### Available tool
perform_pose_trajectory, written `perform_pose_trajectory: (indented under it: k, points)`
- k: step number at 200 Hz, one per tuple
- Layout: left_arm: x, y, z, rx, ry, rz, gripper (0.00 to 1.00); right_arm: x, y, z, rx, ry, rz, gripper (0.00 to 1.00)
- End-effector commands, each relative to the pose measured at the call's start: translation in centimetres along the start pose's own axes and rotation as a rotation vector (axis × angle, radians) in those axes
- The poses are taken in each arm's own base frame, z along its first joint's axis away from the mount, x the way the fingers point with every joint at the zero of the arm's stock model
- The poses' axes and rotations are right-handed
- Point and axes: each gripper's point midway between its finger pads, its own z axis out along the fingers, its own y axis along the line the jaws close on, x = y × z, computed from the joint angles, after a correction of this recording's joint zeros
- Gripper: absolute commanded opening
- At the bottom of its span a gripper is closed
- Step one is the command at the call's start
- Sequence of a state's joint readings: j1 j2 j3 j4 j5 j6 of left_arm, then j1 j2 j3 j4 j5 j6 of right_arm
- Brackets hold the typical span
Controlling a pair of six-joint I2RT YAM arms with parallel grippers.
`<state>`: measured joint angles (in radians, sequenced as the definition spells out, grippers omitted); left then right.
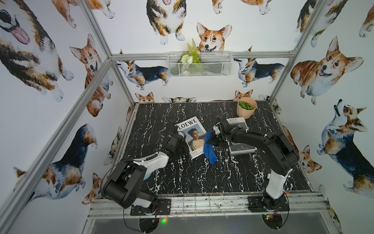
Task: Wipe the cover of the book
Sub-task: Wipe the dirt from the cover of the book.
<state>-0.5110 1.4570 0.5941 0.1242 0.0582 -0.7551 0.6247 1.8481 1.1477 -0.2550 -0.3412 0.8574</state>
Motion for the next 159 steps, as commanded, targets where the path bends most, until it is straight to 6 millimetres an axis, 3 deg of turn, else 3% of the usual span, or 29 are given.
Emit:
perform_pose_trajectory:
  k: [1,35,46,70,101,120,141,159]
  points:
    - [3.7,4.4,-0.3,-0.176,0.136,-0.007,0.18,3.9,-5.3,0.4,0.273,0.098,0.03,0.0]
    - [3.8,4.3,-0.1,-0.173,0.142,-0.012,0.18,7.6,0.8,4.3,0.207,0.179,-0.066,0.0]
    - [3.8,4.3,-0.1,-0.173,0.141,-0.013,0.18,8.0,1.7,5.2,0.206,0.198,-0.086,0.0]
    - [3.8,4.4,-0.4,-0.175,0.142,-0.008,0.18,5.3,1.1,5.0,0.245,0.166,-0.1,0.0]
    - [3.7,4.6,-0.7,-0.183,0.133,-0.002,0.18,-0.4,-2.9,2.8,0.286,0.1,-0.006,0.0]
    - [3.6,4.5,-0.7,-0.178,0.132,-0.003,0.18,-2.6,-4.3,2.0,0.309,0.076,0.015,0.0]
    - [3.6,4.5,-0.6,-0.178,0.132,-0.003,0.18,-3.4,-3.3,2.1,0.286,0.065,0.025,0.0]
    - [3.7,4.6,-0.5,-0.18,0.135,-0.003,0.18,-2.8,-0.9,3.4,0.233,0.073,0.02,0.0]
